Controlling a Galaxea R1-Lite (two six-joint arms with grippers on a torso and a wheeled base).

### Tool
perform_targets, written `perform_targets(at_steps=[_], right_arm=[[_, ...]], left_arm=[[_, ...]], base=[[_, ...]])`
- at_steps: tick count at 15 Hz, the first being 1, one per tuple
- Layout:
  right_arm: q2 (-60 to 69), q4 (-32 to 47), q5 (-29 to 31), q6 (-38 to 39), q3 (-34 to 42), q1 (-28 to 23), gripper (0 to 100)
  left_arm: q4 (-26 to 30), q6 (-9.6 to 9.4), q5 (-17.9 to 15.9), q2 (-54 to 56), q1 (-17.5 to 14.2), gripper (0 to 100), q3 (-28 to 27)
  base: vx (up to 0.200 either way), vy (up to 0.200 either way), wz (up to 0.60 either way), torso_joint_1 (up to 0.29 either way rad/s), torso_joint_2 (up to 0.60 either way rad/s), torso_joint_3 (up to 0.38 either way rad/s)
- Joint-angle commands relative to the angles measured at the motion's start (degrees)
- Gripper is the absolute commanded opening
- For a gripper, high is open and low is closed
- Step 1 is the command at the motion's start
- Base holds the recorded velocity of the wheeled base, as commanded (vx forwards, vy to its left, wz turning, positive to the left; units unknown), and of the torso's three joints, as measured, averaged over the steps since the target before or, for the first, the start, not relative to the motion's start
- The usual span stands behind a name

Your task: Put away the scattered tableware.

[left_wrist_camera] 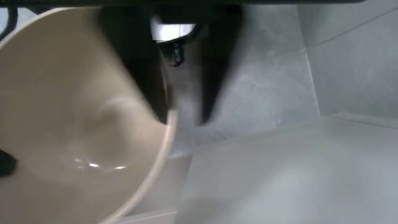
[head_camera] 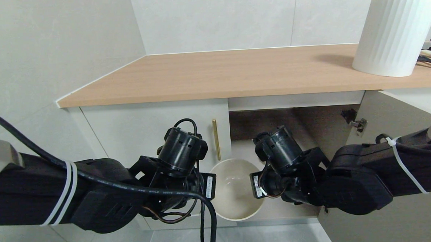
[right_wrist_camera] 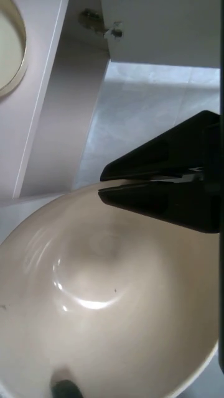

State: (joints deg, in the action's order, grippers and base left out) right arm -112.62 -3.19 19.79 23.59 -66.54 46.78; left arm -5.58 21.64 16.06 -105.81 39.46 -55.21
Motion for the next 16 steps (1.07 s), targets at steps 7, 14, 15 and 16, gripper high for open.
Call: perform_targets(at_steps=[7, 14, 15, 16], right_arm=[[1.17, -0.06, 1.48, -0.3, 0.09, -3.27, 0], [-5.77, -0.15, 1.13, -0.21, -4.04, -14.08, 0], [-7.35, -0.15, 1.13, -0.03, -5.45, -15.31, 0], [-9.2, -0.15, 1.31, 0.14, -7.38, -16.72, 0]], left_arm=[[-0.13, 0.25, 0.03, 1.58, -0.44, 100, -0.16], [-0.13, 0.25, 0.03, 2.1, -0.61, 100, -0.16], [-0.13, 0.25, 0.03, 2.1, -0.79, 100, -0.16], [-0.13, 0.25, 0.03, 2.1, -0.79, 100, -0.16]], base=[[0.0, 0.0, 0.0, 0.0, 0.0, 0.0], [0.0, 0.0, 0.0, 0.0, 0.0, 0.0], [0.0, 0.0, 0.0, 0.0, 0.0, 0.0], [0.0, 0.0, 0.0, 0.0, 0.0, 0.0]])
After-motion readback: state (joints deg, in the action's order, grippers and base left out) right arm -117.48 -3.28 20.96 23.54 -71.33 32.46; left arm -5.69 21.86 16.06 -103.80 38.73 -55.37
